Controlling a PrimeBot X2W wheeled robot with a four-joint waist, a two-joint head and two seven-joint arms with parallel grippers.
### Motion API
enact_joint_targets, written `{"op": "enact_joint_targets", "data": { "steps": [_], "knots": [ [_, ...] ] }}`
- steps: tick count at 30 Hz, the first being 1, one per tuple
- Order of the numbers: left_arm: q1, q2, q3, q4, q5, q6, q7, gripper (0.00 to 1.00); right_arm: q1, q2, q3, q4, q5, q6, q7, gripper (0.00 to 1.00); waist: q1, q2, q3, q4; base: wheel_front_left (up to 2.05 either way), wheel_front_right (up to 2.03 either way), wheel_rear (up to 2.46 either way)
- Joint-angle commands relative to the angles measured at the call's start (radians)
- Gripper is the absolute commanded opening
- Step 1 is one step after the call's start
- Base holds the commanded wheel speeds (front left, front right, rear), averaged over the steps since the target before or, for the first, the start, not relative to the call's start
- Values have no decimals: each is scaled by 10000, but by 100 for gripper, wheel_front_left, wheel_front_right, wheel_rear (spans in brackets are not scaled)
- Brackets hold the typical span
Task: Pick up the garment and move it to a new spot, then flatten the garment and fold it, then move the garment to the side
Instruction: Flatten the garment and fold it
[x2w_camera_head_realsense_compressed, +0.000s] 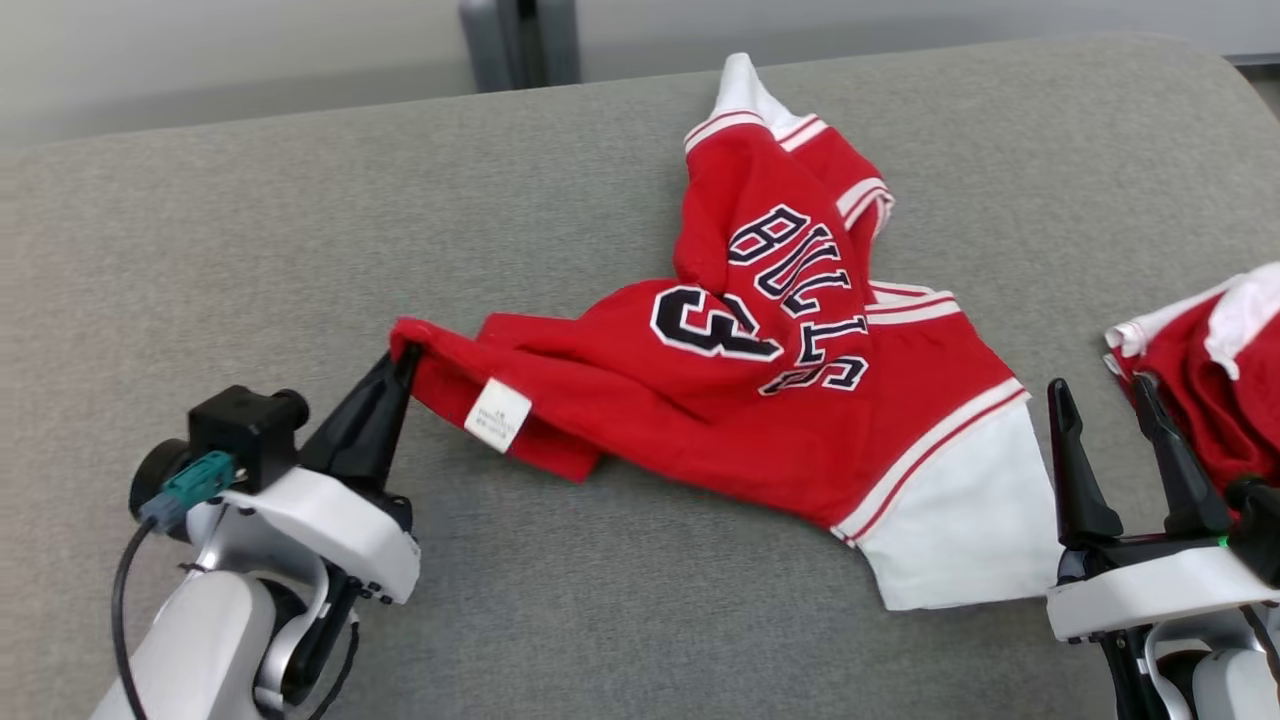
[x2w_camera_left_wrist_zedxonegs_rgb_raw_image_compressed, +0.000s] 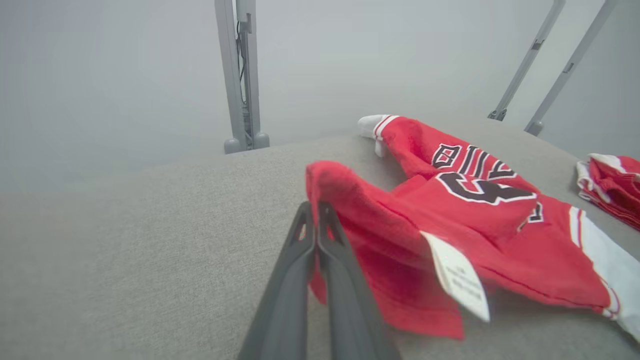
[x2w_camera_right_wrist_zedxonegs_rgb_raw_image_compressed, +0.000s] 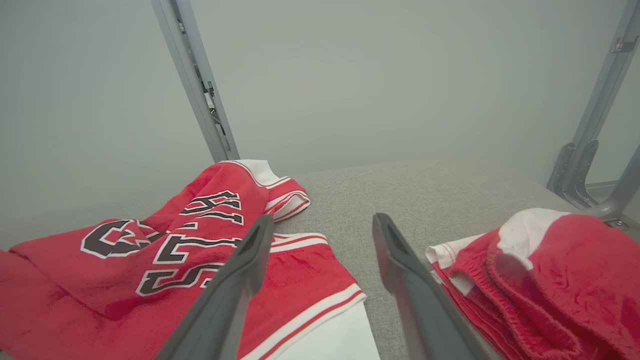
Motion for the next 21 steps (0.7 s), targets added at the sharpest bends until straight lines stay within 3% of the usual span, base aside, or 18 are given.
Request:
{"op": "enact_joint_targets", "data": {
  "steps": [1,9,14,20,21],
  "knots": [
    [173,160,131,-350,61,149,-7,0,-82,-43,-62,-46,-74,-4,64,100,0,-1,-69,294,0,0,0],
    [1663,746,337,-1728,-333,576,744,0,-101,-43,-15,-155,-101,-4,334,100,0,-1,-109,831,0,0,0],
    [2891,578,353,-1831,-993,653,824,0,-40,-45,-108,-182,-92,-4,457,100,0,-1,-51,1063,0,0,0],
    [3205,239,333,-1110,-1385,623,634,0,-62,-45,-164,-218,-178,-4,604,100,0,-1,-114,1308,0,0,0],
    [3153,178,380,-955,-1448,651,597,41,-75,-46,-156,-228,-198,-4,649,100,0,-1,-140,1332,0,0,0]
  ]
}}
